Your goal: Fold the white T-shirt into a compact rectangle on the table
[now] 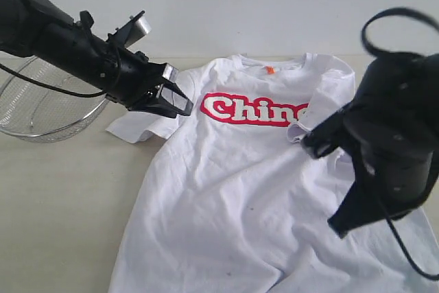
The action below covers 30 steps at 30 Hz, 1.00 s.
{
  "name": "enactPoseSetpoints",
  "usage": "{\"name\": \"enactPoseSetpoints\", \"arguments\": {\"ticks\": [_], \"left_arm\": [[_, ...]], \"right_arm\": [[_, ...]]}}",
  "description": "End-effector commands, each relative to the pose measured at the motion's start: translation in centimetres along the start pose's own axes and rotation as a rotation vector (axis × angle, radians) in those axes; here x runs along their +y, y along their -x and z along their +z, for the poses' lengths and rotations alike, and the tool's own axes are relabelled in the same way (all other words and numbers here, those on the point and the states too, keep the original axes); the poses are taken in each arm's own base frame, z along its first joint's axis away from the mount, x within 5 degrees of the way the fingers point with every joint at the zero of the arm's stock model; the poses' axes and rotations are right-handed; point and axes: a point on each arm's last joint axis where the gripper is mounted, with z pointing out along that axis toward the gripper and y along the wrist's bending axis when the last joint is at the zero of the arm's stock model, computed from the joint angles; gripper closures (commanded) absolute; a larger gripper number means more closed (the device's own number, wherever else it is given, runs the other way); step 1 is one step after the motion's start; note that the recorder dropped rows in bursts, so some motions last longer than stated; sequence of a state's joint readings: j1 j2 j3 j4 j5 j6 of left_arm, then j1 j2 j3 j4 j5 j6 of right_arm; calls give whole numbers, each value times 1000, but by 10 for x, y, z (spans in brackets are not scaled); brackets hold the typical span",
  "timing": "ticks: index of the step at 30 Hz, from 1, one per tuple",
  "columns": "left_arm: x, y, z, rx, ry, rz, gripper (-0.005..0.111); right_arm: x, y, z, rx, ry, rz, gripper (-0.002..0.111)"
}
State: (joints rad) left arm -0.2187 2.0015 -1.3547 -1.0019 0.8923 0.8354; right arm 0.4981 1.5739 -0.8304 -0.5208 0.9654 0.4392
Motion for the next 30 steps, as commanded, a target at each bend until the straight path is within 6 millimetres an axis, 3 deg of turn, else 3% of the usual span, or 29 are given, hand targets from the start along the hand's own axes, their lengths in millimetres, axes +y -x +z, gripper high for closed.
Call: {"name": "enactPoseSetpoints", "arguments": {"ticks": [1, 7, 12, 16, 21, 30], "left_arm": [[5, 3, 10, 17, -27, -22, 102], [-2, 4, 24, 15, -48, 1, 102], [-1, 7, 43, -8, 50, 58, 102], [9, 9, 63, 47, 62, 50, 102], [28, 5, 79, 137, 106, 16, 102], [42, 1, 95, 215, 112, 0, 102]], "right_arm": [[-44, 11, -15, -154, -20, 143, 109], [-114, 40, -13, -373, 126, 295, 109], [-146, 66, -7, -441, 310, 275, 109], [-150, 95, 8, -450, 465, 278, 109], [-154, 120, 35, -434, 461, 331, 109], [-165, 134, 84, -331, 291, 469, 109]]}}
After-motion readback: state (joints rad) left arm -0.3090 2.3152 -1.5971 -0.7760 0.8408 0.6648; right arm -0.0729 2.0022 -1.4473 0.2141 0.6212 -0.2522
